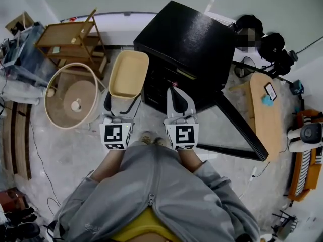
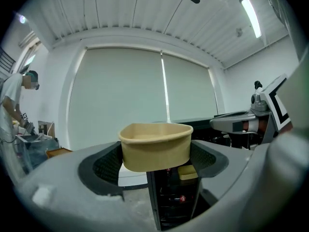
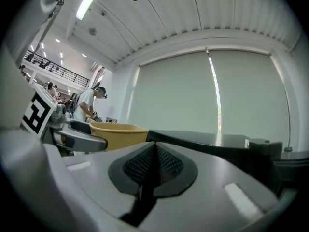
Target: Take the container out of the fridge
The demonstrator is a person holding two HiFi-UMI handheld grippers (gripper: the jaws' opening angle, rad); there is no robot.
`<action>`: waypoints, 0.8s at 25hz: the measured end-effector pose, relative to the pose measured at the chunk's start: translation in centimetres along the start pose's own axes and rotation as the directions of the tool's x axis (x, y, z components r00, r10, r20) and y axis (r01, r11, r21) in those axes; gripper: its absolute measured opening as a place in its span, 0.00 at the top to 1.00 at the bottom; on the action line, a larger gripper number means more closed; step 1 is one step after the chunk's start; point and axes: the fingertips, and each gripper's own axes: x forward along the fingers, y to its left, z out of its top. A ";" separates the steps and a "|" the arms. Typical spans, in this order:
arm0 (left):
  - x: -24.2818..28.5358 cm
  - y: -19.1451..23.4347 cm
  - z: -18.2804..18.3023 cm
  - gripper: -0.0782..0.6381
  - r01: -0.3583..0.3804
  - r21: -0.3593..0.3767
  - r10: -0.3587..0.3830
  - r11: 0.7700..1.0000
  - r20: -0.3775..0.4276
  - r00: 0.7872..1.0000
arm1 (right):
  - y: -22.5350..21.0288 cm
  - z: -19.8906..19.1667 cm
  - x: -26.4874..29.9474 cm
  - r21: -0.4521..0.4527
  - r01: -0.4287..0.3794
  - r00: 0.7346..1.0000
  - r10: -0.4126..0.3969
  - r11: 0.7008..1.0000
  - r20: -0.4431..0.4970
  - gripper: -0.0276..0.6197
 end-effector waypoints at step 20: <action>0.7 -1.6 1.9 0.27 0.033 -0.027 -0.032 0.999 0.030 0.999 | -1.4 0.6 -1.8 -0.005 0.041 0.999 -0.041 0.999 0.004 0.96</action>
